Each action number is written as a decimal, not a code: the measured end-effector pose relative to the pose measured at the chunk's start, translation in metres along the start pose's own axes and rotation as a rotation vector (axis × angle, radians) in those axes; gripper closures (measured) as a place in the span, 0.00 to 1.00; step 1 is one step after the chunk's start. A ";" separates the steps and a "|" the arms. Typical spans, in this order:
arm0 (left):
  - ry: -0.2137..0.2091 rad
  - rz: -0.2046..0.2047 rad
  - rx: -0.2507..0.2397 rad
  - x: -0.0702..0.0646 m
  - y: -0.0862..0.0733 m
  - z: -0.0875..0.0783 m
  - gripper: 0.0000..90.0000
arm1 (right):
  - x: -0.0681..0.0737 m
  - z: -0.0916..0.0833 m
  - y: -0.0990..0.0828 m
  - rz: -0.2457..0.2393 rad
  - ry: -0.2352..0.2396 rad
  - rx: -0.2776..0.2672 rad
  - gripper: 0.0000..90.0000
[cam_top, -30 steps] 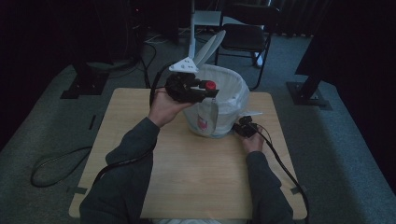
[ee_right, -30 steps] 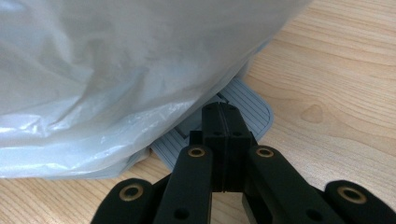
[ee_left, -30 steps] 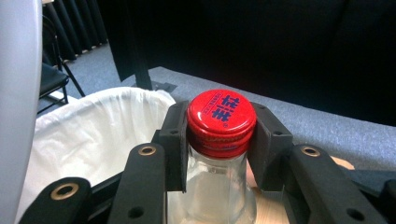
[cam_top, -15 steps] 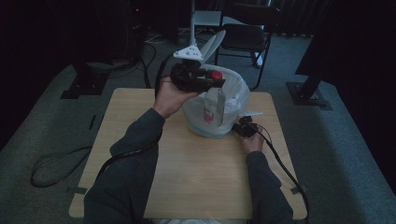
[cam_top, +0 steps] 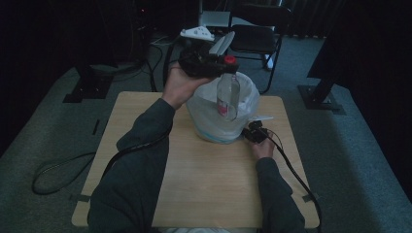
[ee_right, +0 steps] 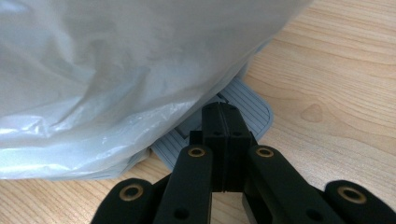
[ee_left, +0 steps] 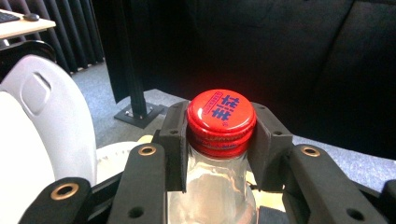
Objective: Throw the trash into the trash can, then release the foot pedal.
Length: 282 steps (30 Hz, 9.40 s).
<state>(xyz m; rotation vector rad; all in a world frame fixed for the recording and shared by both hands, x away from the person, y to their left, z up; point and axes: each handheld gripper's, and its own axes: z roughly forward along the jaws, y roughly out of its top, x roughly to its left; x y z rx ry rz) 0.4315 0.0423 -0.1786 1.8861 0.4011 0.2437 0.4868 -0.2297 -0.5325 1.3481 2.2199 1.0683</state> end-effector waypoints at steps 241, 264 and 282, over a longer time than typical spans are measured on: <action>0.382 -0.455 0.036 0.110 -0.245 -0.026 0.61 | 0.006 -0.005 -0.003 -0.001 -0.031 -0.057 1.00; 0.395 -0.425 0.084 0.103 -0.259 -0.018 0.61 | 0.010 -0.021 0.004 -0.021 -0.086 -0.130 1.00; 0.432 -0.456 0.061 0.080 -0.305 -0.036 0.58 | -0.021 -0.024 -0.025 0.055 -0.229 -0.055 0.90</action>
